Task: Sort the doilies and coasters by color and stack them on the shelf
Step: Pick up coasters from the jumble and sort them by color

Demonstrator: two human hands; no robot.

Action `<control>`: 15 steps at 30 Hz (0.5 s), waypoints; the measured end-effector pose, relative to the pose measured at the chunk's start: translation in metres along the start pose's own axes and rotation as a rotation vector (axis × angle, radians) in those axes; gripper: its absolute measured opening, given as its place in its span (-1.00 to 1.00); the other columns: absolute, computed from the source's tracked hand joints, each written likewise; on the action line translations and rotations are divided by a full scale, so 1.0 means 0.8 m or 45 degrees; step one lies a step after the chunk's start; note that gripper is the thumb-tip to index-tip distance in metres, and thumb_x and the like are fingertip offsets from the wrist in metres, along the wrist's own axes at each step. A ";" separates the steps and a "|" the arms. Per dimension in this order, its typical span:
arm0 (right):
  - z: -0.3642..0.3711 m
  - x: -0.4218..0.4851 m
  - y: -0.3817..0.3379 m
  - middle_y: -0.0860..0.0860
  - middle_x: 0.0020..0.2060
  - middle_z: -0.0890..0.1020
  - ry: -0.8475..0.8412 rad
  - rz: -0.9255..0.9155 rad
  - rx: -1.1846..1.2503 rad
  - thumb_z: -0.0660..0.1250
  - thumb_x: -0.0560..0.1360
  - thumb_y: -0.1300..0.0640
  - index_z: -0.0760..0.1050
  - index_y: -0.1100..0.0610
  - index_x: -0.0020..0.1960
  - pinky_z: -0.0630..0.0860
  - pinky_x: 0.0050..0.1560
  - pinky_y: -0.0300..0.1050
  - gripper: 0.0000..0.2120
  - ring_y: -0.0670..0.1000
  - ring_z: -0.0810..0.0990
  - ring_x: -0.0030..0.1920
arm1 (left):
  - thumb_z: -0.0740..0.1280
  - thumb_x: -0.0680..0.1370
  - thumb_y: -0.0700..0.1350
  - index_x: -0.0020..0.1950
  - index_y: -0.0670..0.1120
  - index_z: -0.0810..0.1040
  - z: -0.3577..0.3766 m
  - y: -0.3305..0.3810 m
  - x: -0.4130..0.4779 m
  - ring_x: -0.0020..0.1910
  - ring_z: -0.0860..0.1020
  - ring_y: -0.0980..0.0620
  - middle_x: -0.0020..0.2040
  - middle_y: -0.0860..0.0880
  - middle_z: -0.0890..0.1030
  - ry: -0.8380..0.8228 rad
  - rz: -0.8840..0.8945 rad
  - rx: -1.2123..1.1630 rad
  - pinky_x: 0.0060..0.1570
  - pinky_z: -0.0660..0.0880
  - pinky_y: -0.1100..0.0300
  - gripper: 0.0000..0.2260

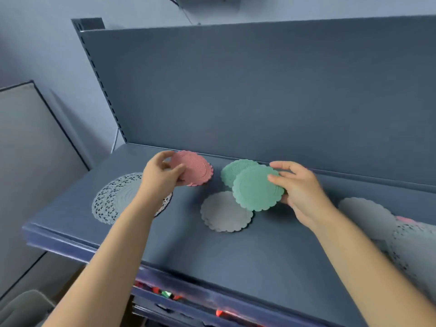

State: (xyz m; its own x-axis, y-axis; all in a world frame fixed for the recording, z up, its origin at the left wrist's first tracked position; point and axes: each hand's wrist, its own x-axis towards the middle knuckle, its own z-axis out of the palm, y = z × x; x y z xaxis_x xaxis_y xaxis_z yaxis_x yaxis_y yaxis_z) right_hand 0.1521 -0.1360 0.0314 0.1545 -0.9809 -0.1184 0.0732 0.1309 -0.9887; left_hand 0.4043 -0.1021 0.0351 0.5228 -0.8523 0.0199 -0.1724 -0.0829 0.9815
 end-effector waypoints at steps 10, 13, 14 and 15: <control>0.051 0.094 0.027 -0.04 0.20 0.51 0.221 -0.328 -1.349 0.40 0.47 0.03 0.50 0.08 0.23 0.36 0.18 -0.17 -0.64 -0.03 0.44 0.18 | 0.35 0.50 0.05 0.40 -0.05 0.37 -0.020 -0.024 0.095 0.29 0.40 -0.17 0.37 -0.06 0.42 -0.400 0.568 1.433 0.22 0.38 0.00 -0.50; 0.046 0.082 0.028 -0.03 0.22 0.52 0.227 -0.343 -1.530 0.34 0.49 -0.07 0.46 0.07 0.29 0.36 0.24 -0.10 -0.59 0.02 0.40 0.25 | 0.33 0.48 0.10 0.31 -0.01 0.43 -0.007 -0.008 0.093 0.24 0.43 -0.10 0.25 0.00 0.50 -0.494 0.714 1.498 0.14 0.38 0.08 -0.57; 0.043 0.076 0.026 -0.04 0.20 0.52 0.226 -0.306 -1.490 0.33 0.49 -0.08 0.46 0.05 0.29 0.39 0.20 -0.09 -0.59 0.01 0.42 0.24 | 0.31 0.48 0.13 0.29 0.00 0.45 0.001 -0.001 0.090 0.22 0.45 -0.09 0.22 0.00 0.52 -0.514 0.771 1.516 0.12 0.38 0.09 -0.58; 0.039 0.070 0.024 -0.04 0.18 0.53 0.213 -0.269 -1.452 0.33 0.50 -0.08 0.46 0.04 0.29 0.42 0.17 -0.08 -0.60 0.00 0.45 0.22 | 0.30 0.48 0.15 0.28 -0.01 0.46 0.011 0.005 0.087 0.20 0.46 -0.09 0.20 0.00 0.53 -0.522 0.835 1.530 0.11 0.38 0.10 -0.58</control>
State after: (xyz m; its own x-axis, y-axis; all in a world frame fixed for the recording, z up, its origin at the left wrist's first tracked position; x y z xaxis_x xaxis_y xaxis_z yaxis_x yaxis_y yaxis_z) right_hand 0.1928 -0.1839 0.0085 0.1075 -0.9855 0.1311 -0.8570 -0.1587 -0.4902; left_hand 0.4329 -0.1659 0.0386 -0.1649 -0.9763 0.1401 -0.9830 0.1744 0.0582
